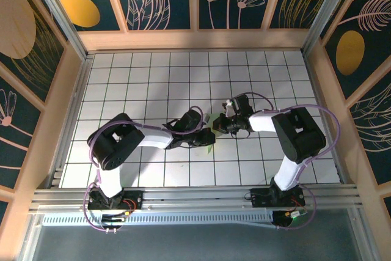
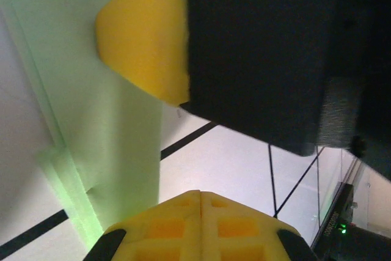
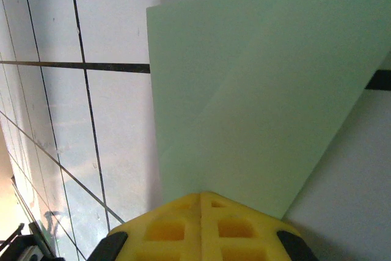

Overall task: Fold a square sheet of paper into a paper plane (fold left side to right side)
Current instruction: Fold the wing for the fifth time at the center of the table.

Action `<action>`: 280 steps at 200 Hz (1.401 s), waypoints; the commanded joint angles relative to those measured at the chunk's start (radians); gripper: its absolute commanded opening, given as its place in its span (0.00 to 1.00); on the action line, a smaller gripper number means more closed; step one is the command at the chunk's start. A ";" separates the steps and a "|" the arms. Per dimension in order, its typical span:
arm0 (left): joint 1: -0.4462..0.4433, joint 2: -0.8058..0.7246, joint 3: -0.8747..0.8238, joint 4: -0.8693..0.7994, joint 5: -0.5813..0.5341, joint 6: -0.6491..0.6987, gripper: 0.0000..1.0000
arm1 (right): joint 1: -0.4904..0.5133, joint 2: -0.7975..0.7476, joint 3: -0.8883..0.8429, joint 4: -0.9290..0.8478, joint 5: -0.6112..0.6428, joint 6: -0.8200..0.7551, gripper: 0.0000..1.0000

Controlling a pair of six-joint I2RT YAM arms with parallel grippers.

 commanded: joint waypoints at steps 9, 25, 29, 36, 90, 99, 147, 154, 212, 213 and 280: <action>0.001 0.037 0.015 -0.035 0.010 0.024 0.00 | -0.001 0.065 -0.020 -0.105 0.100 -0.021 0.00; 0.000 0.050 0.019 -0.055 0.004 0.032 0.00 | -0.001 0.066 -0.017 -0.109 0.107 -0.022 0.00; -0.002 0.053 0.018 -0.059 0.001 0.035 0.00 | -0.001 0.066 -0.016 -0.111 0.111 -0.022 0.00; -0.005 0.055 0.015 -0.065 -0.003 0.037 0.00 | -0.001 0.067 -0.016 -0.116 0.115 -0.024 0.00; -0.038 0.031 -0.038 -0.088 -0.021 0.039 0.00 | -0.001 0.077 -0.005 -0.130 0.123 -0.027 0.00; -0.042 0.023 -0.046 -0.094 -0.024 0.040 0.00 | -0.001 0.079 -0.004 -0.133 0.126 -0.028 0.00; -0.070 -0.011 -0.076 -0.107 -0.036 0.026 0.00 | -0.003 0.078 0.000 -0.145 0.136 -0.031 0.00; -0.074 -0.014 -0.082 -0.107 -0.038 0.024 0.00 | -0.002 0.079 -0.001 -0.145 0.136 -0.031 0.00; -0.098 -0.040 -0.121 -0.094 -0.037 0.005 0.00 | -0.002 0.082 0.000 -0.148 0.139 -0.032 0.00; -0.098 -0.042 -0.122 -0.092 -0.037 0.004 0.00 | -0.002 0.082 0.000 -0.148 0.139 -0.032 0.00; -0.112 -0.074 -0.166 -0.080 -0.035 -0.010 0.00 | -0.003 0.086 -0.004 -0.148 0.140 -0.032 0.00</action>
